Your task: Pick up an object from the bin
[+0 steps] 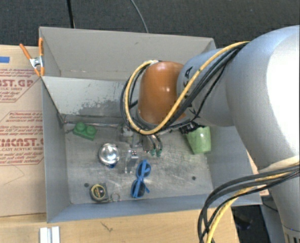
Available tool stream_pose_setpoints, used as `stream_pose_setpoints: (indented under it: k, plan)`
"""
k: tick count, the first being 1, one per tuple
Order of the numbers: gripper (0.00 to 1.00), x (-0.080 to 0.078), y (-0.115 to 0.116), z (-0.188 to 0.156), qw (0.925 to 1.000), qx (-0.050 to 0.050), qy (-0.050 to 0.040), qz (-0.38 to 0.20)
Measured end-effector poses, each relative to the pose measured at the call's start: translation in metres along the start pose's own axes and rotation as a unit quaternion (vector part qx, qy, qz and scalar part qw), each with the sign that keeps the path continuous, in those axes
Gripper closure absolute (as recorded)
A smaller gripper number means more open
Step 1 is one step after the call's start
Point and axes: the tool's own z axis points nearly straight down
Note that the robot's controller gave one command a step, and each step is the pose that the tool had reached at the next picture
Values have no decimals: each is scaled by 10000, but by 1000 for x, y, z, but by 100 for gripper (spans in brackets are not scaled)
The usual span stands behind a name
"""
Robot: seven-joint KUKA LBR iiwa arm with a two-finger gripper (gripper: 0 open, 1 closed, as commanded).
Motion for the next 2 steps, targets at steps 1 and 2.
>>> stream_pose_setpoints:
  k: [1, 2]
  plan:
    - [0, 41, -82, 14, 9973, 4, -73, -732]
    - [0, 76, -156, 12, 9910, 19, -27, -1340]
